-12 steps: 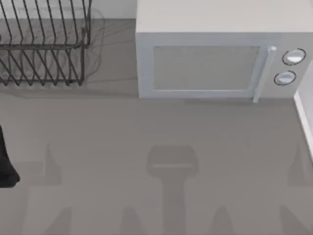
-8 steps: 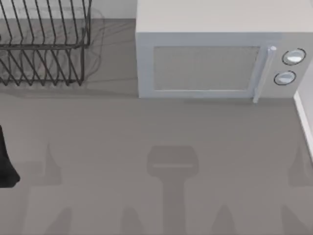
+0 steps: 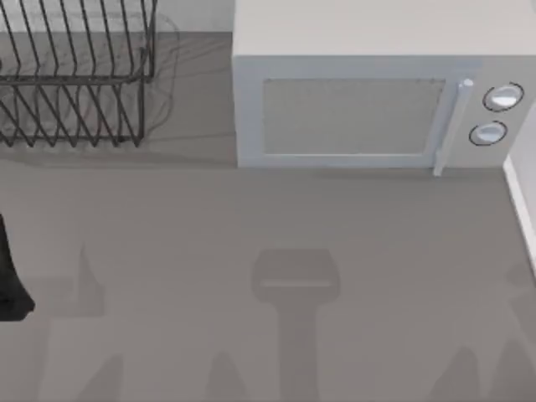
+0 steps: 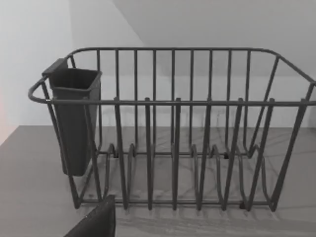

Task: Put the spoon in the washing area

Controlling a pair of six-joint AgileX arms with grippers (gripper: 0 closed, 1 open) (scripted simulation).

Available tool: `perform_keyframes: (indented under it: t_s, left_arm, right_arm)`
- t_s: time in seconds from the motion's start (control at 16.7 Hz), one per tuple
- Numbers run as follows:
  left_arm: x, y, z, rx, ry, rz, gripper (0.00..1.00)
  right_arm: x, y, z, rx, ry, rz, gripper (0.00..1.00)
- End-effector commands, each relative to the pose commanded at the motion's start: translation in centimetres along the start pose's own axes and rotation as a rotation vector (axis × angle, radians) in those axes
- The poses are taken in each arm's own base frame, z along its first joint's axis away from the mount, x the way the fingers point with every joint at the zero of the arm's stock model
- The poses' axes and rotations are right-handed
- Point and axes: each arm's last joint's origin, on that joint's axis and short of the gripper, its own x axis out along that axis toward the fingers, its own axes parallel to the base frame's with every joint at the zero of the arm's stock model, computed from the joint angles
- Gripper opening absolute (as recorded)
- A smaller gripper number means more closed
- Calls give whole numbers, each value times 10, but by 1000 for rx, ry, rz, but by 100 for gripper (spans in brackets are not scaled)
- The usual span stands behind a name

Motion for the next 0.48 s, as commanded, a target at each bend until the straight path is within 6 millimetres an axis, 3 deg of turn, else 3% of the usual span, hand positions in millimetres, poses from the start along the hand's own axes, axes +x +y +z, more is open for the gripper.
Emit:
perform_keyframes:
  t_s: [0.18,0.48]
  left_arm:
    - [0,0,0,0,0,0,100]
    - [0,0,0,0,0,0,100]
  right_arm:
    - [11,-10,5,-303,215,144,100]
    - [34,-27,7,-748,451,537,100]
